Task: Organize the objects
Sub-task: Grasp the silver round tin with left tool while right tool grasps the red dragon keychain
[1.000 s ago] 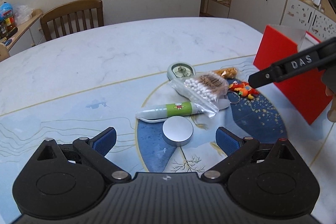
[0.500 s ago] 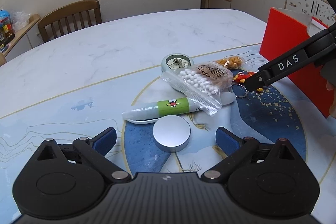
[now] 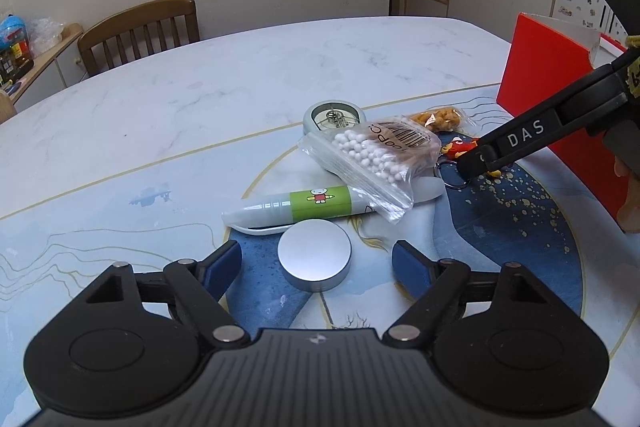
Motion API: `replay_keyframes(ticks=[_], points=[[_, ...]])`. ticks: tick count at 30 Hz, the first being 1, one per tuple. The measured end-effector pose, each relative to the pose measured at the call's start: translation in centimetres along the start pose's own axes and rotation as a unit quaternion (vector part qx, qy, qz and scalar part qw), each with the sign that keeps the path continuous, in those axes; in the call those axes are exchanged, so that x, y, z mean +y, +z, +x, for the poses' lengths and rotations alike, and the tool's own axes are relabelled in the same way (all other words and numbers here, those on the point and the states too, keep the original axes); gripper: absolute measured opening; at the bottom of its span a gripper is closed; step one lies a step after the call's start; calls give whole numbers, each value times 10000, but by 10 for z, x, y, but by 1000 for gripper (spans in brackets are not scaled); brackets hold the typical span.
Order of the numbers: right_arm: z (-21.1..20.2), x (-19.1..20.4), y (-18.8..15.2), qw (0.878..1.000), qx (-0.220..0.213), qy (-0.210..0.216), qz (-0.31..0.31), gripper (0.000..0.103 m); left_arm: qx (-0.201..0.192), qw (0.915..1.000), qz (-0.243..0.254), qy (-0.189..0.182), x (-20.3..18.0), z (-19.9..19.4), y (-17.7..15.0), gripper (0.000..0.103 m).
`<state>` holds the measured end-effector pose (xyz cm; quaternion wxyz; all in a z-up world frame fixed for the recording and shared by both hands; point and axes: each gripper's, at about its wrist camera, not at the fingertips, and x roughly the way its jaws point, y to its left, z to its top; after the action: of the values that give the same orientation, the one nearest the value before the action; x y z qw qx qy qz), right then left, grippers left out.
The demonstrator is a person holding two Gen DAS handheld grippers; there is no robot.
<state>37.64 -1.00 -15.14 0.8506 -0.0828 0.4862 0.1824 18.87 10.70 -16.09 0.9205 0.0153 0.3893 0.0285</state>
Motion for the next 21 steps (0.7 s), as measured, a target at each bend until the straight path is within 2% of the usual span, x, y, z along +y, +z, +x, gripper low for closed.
replay_keyframes(ticks=[1,2,3,6,10,12,14,21], points=[[0,1,0,10000,-14,-7,-16,60,-10,10000,-4,1,0,0,0,79],[0,2,0,10000,-24,-8,-34,58,-5,10000,-6,-7,-1,0,0,68],[1,3,0,10000,-30,-8,-52,58,17,10000,-11,-21,0,1,1,63],[0,6,0,9999,-43,-15,-94,54,35,10000,-73,-37,1,2,4,57],[-1,9,0,9999,-65,-1,-153,41,71,9999,-98,-69,1,2,6,46],[-2,10,0,9998,-67,-17,-177,39,83,9999,-79,-51,0,2,6,41],[-4,11,-1,9998,-80,-40,-186,38,96,9999,-62,-54,0,1,6,38],[-19,6,-11,9997,-199,124,92,38,91,9999,1,-119,-2,-3,5,38]])
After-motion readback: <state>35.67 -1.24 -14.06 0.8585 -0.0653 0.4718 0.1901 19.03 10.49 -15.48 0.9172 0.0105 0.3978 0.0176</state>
